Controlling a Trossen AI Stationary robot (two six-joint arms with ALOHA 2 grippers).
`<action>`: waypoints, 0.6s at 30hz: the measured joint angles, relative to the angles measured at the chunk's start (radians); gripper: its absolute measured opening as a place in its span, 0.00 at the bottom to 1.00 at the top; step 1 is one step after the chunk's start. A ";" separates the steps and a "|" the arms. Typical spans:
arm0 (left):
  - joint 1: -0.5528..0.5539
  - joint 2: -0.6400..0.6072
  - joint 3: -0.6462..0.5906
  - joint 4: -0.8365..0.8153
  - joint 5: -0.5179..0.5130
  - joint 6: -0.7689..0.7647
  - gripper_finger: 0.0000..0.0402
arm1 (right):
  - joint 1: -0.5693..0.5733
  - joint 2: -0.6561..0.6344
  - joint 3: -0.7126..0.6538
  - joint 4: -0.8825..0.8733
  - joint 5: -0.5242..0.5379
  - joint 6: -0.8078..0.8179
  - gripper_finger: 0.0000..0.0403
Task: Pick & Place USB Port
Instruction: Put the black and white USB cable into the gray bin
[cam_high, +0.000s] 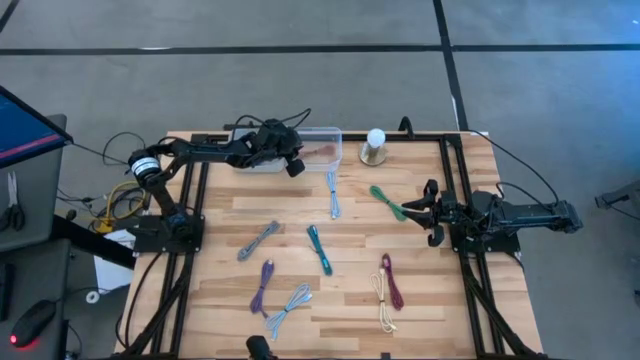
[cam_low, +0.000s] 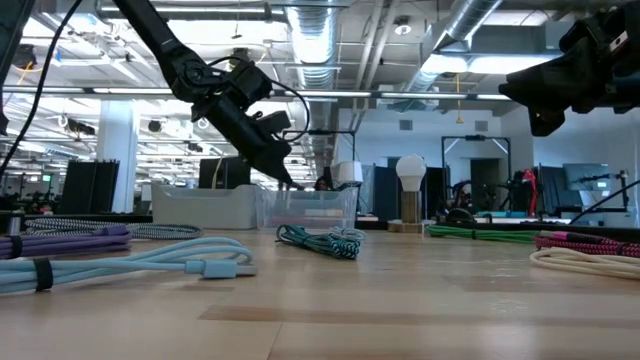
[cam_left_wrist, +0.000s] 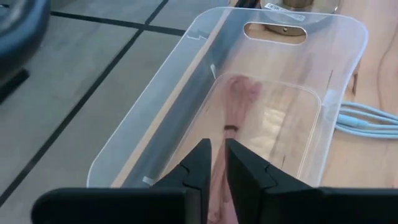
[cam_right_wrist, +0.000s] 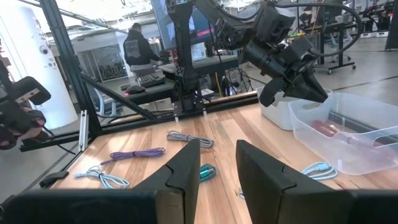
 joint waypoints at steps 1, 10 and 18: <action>0.000 0.000 0.000 0.000 -0.001 0.000 0.14 | 0.000 0.000 0.000 0.000 0.000 0.000 0.24; -0.018 -0.123 0.000 0.009 0.003 0.015 0.14 | 0.000 0.000 0.000 0.000 0.000 0.000 0.24; -0.119 -0.400 0.000 -0.153 0.010 0.024 0.02 | 0.000 0.000 0.000 0.000 0.000 0.000 0.24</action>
